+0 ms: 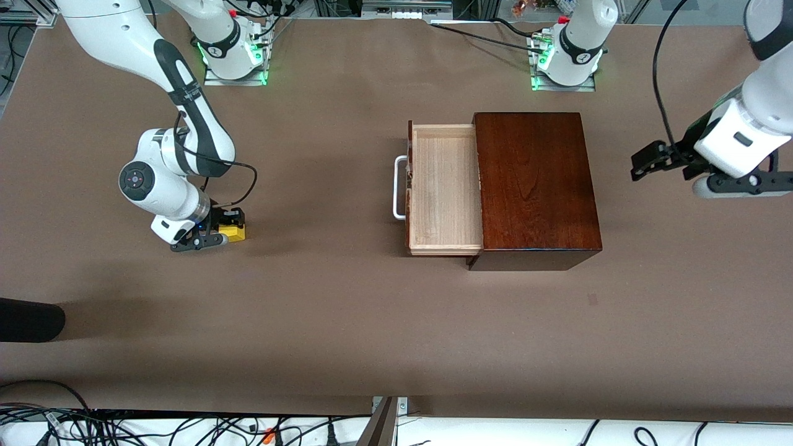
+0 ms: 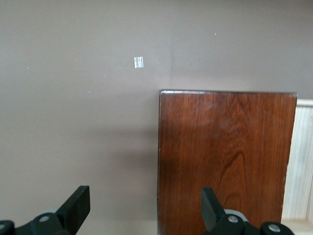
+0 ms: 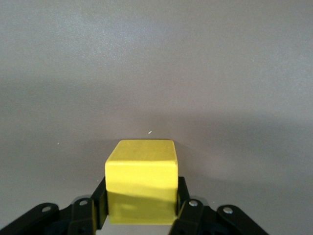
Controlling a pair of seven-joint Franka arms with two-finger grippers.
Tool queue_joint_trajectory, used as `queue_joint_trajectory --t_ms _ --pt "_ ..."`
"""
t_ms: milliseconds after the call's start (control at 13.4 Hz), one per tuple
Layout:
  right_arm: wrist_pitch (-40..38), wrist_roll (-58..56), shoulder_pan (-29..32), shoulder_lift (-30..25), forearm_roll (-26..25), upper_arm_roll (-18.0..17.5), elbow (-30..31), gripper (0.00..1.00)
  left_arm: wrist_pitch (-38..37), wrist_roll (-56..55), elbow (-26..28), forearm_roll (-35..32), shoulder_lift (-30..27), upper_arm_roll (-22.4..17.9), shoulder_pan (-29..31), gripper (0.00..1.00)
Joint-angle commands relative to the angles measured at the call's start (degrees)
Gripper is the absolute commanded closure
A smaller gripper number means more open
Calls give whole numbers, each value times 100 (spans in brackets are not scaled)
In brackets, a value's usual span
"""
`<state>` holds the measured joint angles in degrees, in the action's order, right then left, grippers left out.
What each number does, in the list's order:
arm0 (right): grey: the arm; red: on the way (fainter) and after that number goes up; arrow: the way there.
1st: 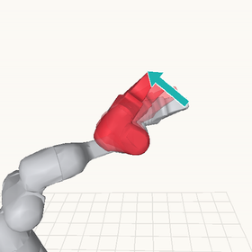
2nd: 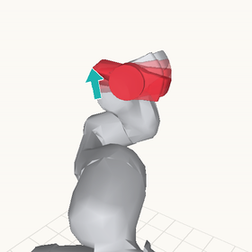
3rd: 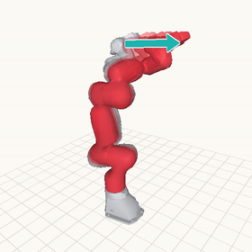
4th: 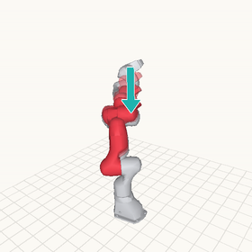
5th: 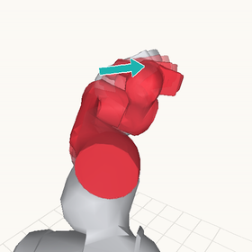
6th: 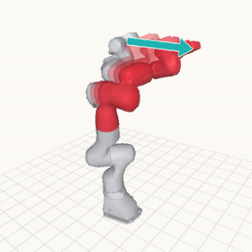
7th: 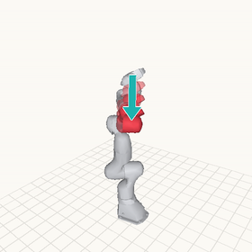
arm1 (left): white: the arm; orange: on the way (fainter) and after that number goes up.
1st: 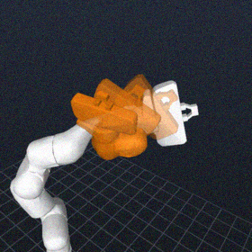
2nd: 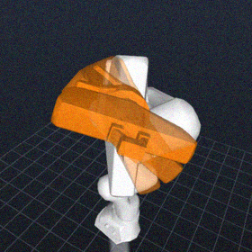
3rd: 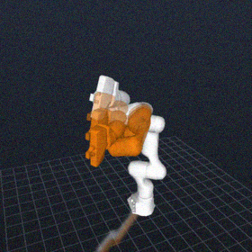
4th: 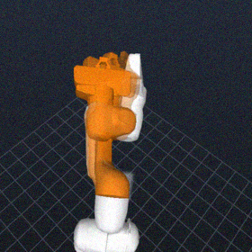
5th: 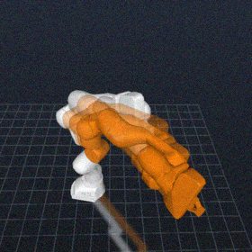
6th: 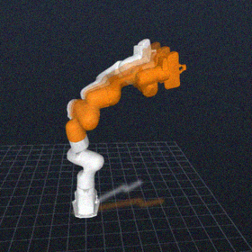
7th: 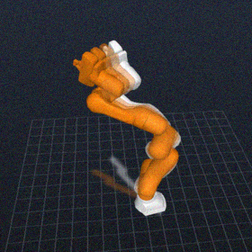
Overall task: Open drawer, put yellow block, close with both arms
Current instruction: 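Lift the yellow cube with the right gripper and carry it over the drawer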
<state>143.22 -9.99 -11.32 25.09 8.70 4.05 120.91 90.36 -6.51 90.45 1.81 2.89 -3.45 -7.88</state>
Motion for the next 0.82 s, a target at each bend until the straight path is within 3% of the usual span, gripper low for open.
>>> queue_joint_trajectory --t_ms 0,446,595,744 --pt "13 -231 -2 -118 79 8 -93 86 -281 334 43 118 -253 -165 -47 0" --pt "-1470 -828 -11 -601 9 -18 -945 86 -519 220 -283 118 -236 -43 31 0" --pt "-2207 -812 -20 -777 9 -316 -1367 86 -511 264 -274 118 -227 256 277 0" --pt "-2911 -785 -20 -831 0 -632 -1858 86 -493 290 -265 118 -219 265 278 0"
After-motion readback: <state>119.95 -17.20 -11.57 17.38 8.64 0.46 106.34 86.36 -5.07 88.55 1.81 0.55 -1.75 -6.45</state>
